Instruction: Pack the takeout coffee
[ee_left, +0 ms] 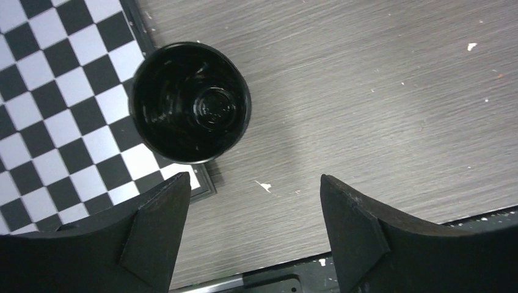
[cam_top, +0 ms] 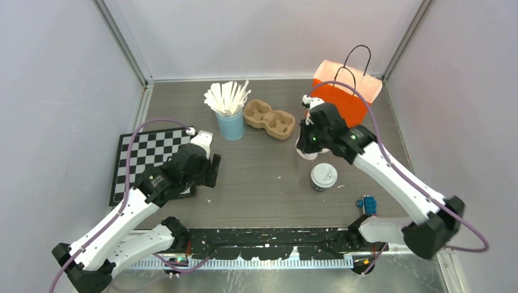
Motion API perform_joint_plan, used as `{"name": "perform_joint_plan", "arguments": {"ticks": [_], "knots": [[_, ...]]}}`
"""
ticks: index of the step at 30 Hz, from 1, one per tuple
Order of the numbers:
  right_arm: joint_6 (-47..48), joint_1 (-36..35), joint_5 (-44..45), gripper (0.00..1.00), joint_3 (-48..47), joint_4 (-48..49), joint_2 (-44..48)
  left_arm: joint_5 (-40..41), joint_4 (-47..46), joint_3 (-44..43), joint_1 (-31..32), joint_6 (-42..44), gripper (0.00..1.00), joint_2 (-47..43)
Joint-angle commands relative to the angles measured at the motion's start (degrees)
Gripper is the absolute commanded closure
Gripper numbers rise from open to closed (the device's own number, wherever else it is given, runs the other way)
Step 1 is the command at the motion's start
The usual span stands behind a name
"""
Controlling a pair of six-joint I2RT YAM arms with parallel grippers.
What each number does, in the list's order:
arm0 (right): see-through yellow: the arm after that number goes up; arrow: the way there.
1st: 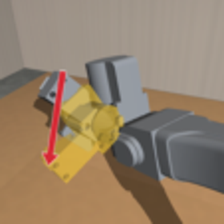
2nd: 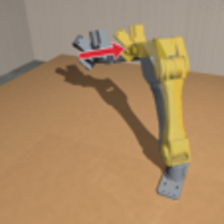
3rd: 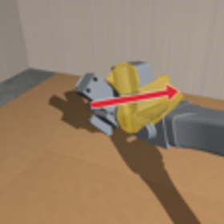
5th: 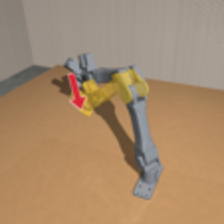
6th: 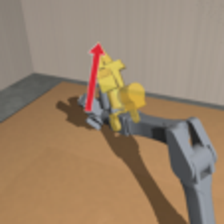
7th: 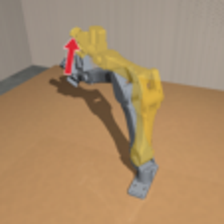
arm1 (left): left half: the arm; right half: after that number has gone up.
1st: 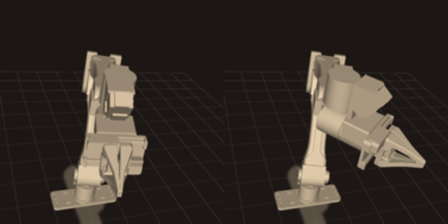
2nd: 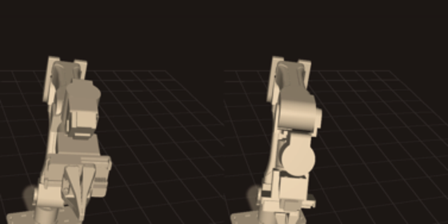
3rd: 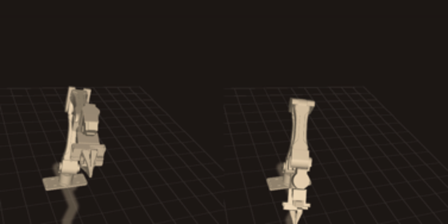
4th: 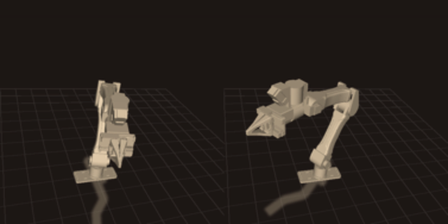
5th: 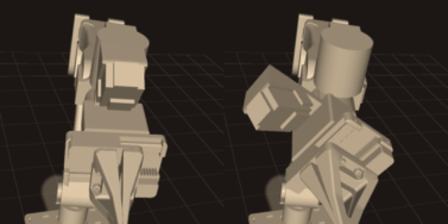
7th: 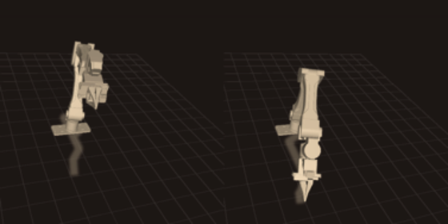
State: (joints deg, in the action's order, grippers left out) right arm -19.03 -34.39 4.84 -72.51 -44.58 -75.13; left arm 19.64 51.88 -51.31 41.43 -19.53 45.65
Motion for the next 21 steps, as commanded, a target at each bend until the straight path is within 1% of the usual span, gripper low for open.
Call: {"name": "perform_joint_plan", "arguments": {"ticks": [1,3,6,9,12,13,16,18,21], "knots": [[-5.94,-0.98,-13.85,1.0,7.29,7.64,11.7,4.28,0.72,-4.36,-0.53,3.21,0.23,2.3],[-8.78,-1.17,-18.07,1.0,10.98,10.87,16.52,3.84,1.29,-5.4,-1.36,3.4,0.25,4.01],[-13.1,-1.27,-24.01,1.0,15.85,15.98,23.4,0.54,1.36,-5.82,-3.07,3.31,0.28,5.56],[-16.3,-1.35,-27.35,1.0,19.21,18.24,28.43,-1.95,0.42,-5.47,-5.11,4.01,0.31,6.79],[-17.42,-1.48,-30.74,1.0,21.18,18.81,31.11,-3.93,-0.33,-5.74,-7.27,5.03,0.33,8.77],[-17.73,-1.49,-31.7,1.0,21.6,18.88,31.78,-4.94,-0.68,-5.92,-8.31,5.32,0.36,9.48],[-20.33,-1.56,-35.07,1.0,23.92,22.86,33.88,-8.39,-2.14,-6.65,-12.11,6.38,0.41,11.83],[-21.01,-1.66,-35.5,1.0,24.78,24.02,35.11,-10.6,-3.58,-6.86,-13.65,7.72,0.45,13.35],[-20.2,-1.7,-35.25,1.0,25.12,22.72,35.57,-11.72,-4.55,-7.12,-14.99,9.67,0.53,15.81]]}}
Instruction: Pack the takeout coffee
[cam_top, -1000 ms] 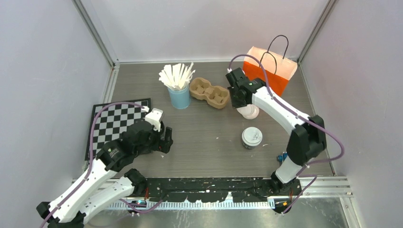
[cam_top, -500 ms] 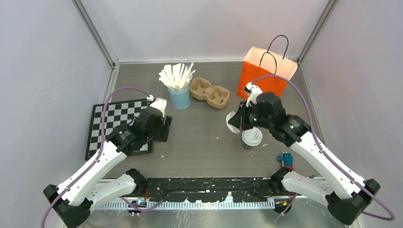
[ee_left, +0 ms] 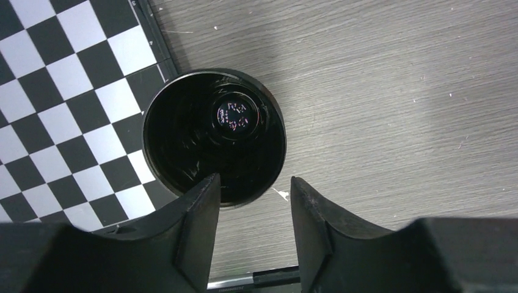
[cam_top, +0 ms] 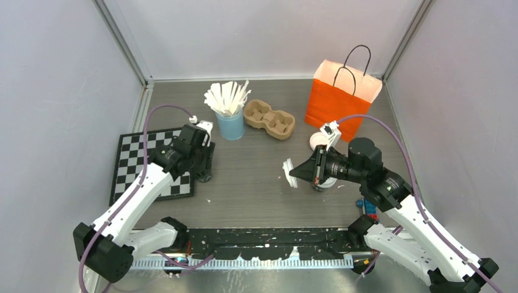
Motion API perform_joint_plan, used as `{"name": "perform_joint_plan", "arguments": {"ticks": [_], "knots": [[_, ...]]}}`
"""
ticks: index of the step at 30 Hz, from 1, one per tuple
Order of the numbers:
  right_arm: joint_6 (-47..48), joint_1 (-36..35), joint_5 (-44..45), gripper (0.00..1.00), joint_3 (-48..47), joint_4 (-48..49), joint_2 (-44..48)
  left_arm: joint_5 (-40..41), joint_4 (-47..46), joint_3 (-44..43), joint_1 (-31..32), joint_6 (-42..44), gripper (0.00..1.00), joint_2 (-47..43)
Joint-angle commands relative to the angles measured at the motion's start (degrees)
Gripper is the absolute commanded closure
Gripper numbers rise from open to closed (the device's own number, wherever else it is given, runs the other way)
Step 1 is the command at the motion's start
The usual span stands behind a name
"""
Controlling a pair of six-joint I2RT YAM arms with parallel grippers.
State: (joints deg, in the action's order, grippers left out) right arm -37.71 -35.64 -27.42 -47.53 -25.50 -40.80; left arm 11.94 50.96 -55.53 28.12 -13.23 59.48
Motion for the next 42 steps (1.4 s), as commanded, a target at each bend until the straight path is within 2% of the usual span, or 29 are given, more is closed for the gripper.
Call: {"name": "perform_joint_plan", "arguments": {"ticks": [1,9,15,22,26,30,35,42], "knots": [[-1.21,-0.46,-2.65,1.0,0.17,3.1,1.31,-4.7,-3.86,-3.1,-2.01,4.05,0.55,2.7],[0.76,-0.5,-0.13,1.0,0.45,0.7,1.25,-8.51,-5.94,-4.08,-3.28,4.73,0.59,7.0],[1.18,-0.51,1.19,1.0,0.58,-0.17,1.07,-8.74,-5.5,-5.04,-3.9,5.38,0.72,8.89],[1.66,-0.52,1.85,1.0,0.11,-1.04,0.94,-9.34,-5.7,-4.54,-4.25,5.41,0.75,9.49],[1.71,-0.57,2.07,1.0,0.0,-1.3,0.82,-9.69,-5.76,-4.56,-4.47,5.72,0.81,9.69],[1.85,-0.57,2.25,1.0,0.23,-1.45,0.89,-9.99,-5.71,-4.65,-4.48,5.89,0.84,10.0],[2.14,-0.51,2.7,1.0,0.19,-2.05,1.09,-10.51,-5.26,-5.21,-4.56,6.84,0.99,9.9],[2.97,-0.53,3.24,1.0,-0.22,-3.37,0.9,-10.98,-1.64,-9.63,-4.56,6.32,1.0,10.19]]}}
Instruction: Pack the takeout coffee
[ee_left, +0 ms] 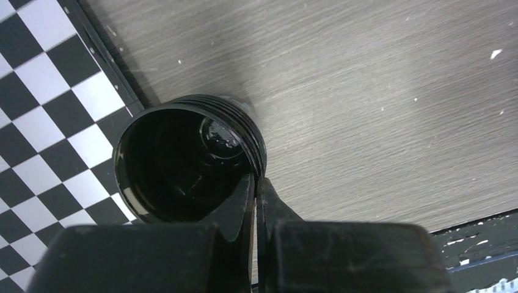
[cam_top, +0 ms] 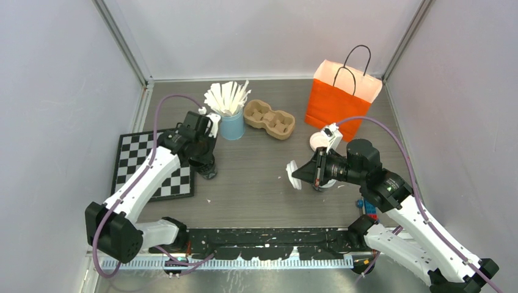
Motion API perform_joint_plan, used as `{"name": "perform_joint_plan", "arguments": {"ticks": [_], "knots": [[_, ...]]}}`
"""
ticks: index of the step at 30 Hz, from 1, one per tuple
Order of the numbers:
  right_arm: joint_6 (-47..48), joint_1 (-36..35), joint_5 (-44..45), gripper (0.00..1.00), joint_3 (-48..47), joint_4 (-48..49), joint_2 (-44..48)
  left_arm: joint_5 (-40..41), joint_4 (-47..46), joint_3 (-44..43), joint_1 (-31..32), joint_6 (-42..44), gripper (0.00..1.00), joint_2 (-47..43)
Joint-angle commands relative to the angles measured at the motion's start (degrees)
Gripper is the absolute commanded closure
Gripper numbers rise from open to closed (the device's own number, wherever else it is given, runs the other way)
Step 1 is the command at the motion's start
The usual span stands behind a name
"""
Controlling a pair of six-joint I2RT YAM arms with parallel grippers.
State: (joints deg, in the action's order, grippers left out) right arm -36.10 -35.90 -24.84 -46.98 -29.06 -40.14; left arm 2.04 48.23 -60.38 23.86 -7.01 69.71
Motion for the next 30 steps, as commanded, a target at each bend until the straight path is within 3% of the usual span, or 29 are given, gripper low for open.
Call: {"name": "perform_joint_plan", "arguments": {"ticks": [1,13,24,30], "knots": [[1.38,-0.26,0.77,1.0,-0.8,0.11,0.17,-1.22,1.53,-5.6,-0.3,-0.2,1.0,0.05],[1.58,-0.3,0.93,1.0,-0.91,0.2,-0.72,0.93,4.71,-8.93,-0.3,-0.21,1.0,0.24],[-0.11,-0.26,0.87,1.0,-2.08,0.4,1.06,1.78,10.62,-19.43,-0.24,0.1,1.0,-2.82],[-2.52,-0.29,4.2,1.0,-2.83,0.49,2.95,-1.73,12.29,-22.73,0.72,-0.08,1.0,-4.04]]}}
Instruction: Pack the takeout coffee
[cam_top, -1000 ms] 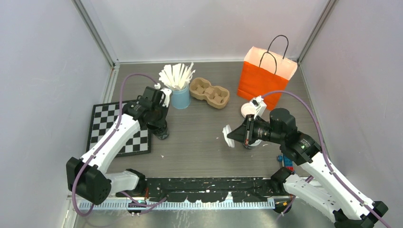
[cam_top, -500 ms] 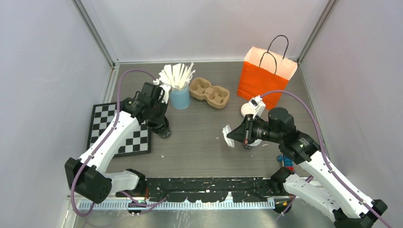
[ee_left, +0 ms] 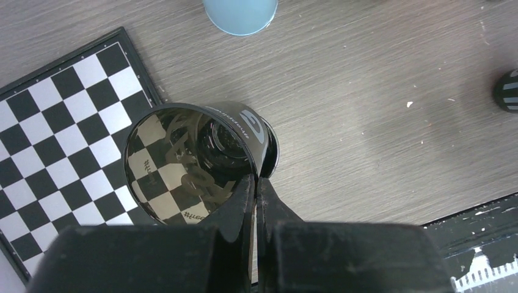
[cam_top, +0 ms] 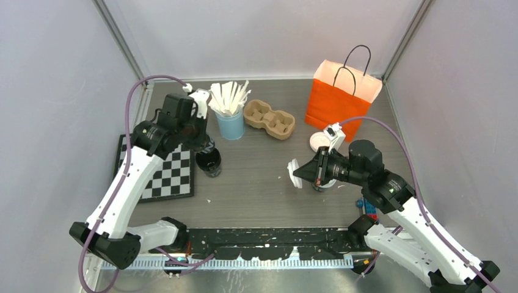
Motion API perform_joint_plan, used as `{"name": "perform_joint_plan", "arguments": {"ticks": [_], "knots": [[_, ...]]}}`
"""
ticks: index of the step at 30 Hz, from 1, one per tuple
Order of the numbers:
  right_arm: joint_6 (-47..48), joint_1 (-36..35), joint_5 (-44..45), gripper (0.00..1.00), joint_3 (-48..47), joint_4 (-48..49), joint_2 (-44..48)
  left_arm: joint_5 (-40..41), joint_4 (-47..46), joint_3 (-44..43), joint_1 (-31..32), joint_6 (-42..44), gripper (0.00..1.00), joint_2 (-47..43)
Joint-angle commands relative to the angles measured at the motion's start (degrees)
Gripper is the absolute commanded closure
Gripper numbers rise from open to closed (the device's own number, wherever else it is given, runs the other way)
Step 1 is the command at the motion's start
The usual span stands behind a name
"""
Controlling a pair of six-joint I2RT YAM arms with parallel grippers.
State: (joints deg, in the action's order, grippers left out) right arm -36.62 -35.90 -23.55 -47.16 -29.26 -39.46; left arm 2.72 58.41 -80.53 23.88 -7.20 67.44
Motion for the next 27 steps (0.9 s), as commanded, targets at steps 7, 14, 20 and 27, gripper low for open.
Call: {"name": "perform_joint_plan", "arguments": {"ticks": [7,14,20,27], "knots": [[-3.97,-0.24,8.69,1.0,-4.16,-1.36,6.97,-0.29,0.66,-0.59,10.39,-2.55,1.0,-2.44],[-4.34,-0.28,11.34,1.0,-6.15,-5.96,8.07,4.85,-3.13,1.84,23.23,-6.26,1.0,1.63],[-4.64,-0.31,13.92,1.0,-6.57,-9.79,10.24,10.0,-7.7,3.9,33.71,-9.55,1.0,7.87],[-4.17,-0.3,18.53,1.0,-7.47,-14.03,13.61,14.84,-13.9,4.97,41.79,-12.01,1.0,15.72]]}}
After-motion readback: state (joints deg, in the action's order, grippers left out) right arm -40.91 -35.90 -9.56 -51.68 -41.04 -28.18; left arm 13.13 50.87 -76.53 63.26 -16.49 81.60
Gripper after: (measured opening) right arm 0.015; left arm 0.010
